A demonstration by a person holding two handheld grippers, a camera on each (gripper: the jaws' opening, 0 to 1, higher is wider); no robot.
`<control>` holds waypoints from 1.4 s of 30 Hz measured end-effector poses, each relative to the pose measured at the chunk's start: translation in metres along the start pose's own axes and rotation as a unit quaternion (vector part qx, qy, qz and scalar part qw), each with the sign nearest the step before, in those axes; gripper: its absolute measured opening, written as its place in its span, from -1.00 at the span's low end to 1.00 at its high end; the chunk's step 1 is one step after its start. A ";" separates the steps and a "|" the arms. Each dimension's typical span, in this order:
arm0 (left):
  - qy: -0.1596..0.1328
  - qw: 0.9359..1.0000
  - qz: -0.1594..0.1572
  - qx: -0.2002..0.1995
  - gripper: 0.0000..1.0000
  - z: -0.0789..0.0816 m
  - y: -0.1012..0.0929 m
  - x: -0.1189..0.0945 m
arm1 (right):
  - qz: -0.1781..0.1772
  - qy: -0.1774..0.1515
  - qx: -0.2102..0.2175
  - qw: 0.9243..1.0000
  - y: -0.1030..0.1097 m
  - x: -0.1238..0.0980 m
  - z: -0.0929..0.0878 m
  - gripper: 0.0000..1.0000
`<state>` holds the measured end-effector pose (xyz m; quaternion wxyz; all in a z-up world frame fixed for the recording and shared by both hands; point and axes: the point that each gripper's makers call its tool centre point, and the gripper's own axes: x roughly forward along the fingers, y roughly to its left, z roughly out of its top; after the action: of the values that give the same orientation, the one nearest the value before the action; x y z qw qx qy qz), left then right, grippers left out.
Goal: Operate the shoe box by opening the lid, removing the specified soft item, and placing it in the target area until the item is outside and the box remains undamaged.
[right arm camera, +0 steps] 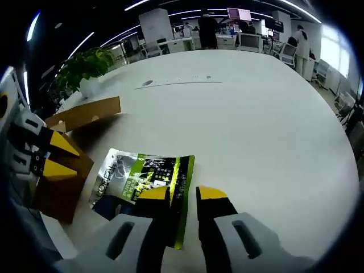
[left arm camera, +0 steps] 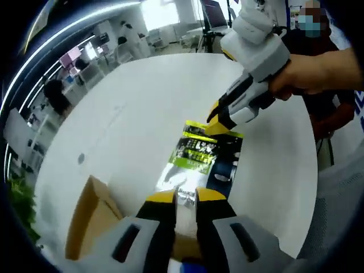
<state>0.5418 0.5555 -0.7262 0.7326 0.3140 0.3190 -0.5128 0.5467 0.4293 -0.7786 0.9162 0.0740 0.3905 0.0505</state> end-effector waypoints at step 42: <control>-0.131 0.979 0.037 -0.152 -0.03 -0.024 0.024 -0.110 | 0.043 -0.079 -0.089 0.992 0.074 -0.096 0.053 0.03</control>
<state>0.5310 0.6420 -0.6502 0.8257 0.1404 0.2825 -0.4676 0.5161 0.4825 -0.6614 0.9442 0.0130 0.3070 0.1182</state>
